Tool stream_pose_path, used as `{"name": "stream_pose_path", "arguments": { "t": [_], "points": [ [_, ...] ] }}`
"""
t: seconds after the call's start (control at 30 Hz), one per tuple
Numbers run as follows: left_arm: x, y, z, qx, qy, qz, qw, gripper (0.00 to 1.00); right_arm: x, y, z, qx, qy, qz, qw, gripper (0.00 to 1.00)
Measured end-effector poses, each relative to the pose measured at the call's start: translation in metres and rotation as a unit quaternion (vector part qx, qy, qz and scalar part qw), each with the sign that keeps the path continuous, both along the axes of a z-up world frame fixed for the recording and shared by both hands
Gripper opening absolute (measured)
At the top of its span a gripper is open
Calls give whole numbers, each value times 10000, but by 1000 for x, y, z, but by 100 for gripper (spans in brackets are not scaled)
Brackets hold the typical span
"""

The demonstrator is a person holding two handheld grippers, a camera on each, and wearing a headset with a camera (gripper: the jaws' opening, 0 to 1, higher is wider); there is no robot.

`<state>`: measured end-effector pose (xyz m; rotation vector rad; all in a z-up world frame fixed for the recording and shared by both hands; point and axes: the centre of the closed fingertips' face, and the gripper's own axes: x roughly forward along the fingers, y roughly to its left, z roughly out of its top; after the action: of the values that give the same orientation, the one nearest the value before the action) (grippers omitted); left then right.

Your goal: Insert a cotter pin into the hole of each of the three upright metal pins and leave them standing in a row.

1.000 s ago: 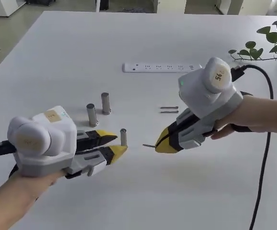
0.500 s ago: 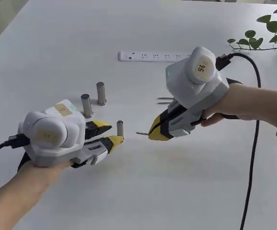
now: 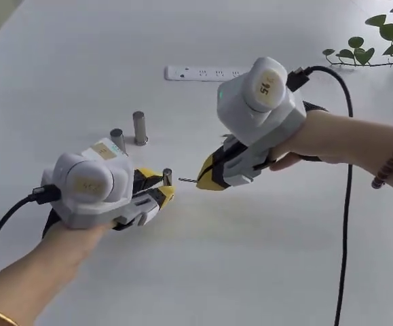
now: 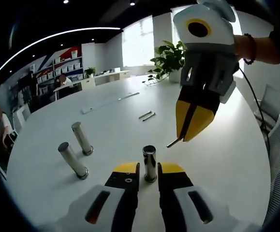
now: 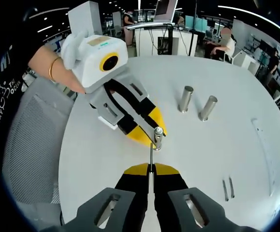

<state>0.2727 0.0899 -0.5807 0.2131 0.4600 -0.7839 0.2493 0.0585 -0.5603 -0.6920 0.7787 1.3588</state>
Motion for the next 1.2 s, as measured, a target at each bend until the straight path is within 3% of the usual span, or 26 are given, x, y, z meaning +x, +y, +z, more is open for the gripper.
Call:
{"name": "stream_pose_path", "arguments": {
  "t": [0.3, 0.93, 1.2],
  "points": [
    [4, -2, -4, -181, 130, 75, 9997, 10, 6, 5, -1, -44, -85, -48, 9999, 0],
    [4, -4, -5, -269, 140, 291, 9991, 7, 10, 10, -5, -30, -32, -33, 10000, 0],
    [4, -6, -5, -194, 69, 404, 9990, 7, 13, 14, -7, -184, -198, 129, 9996, 0]
  ]
}}
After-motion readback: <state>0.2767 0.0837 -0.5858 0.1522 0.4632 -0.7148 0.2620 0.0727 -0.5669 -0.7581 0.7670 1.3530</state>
